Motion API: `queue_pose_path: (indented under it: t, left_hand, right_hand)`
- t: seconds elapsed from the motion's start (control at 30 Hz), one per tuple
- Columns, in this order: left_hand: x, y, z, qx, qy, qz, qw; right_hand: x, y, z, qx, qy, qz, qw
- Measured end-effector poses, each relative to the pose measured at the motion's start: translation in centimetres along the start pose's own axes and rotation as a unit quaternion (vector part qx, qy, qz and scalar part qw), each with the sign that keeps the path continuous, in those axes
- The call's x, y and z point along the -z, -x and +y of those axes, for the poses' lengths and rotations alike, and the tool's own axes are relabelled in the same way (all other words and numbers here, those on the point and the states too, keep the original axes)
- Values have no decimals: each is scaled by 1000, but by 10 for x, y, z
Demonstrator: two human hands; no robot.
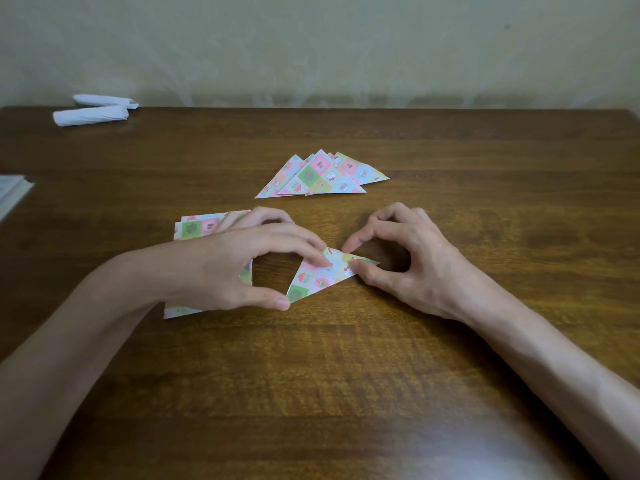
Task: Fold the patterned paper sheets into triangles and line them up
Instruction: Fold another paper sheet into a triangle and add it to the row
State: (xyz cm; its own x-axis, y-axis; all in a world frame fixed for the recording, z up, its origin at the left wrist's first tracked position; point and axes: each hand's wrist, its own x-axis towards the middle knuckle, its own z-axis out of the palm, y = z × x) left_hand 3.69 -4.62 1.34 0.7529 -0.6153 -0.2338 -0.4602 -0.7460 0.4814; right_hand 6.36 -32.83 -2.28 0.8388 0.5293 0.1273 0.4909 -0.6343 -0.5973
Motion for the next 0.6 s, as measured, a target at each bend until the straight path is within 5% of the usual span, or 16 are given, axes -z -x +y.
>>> queue_pose_path:
  t: [0.13, 0.27, 0.43, 0.6]
  left_hand:
    - [2, 5, 1, 40, 28, -4, 999]
    - [-5, -1, 1, 21, 76, 105, 991]
    - [-21, -13, -1, 67, -40, 176, 981]
    - [-23, -15, -2, 54, -30, 193, 979]
  right_hand:
    - [-1, 0, 1, 1, -1, 6, 1000]
    - [-4, 1, 1, 5, 8, 19, 1000]
    - [-3, 4, 1, 12, 7, 29, 999]
    - [-7, 5, 0, 22, 24, 52, 998]
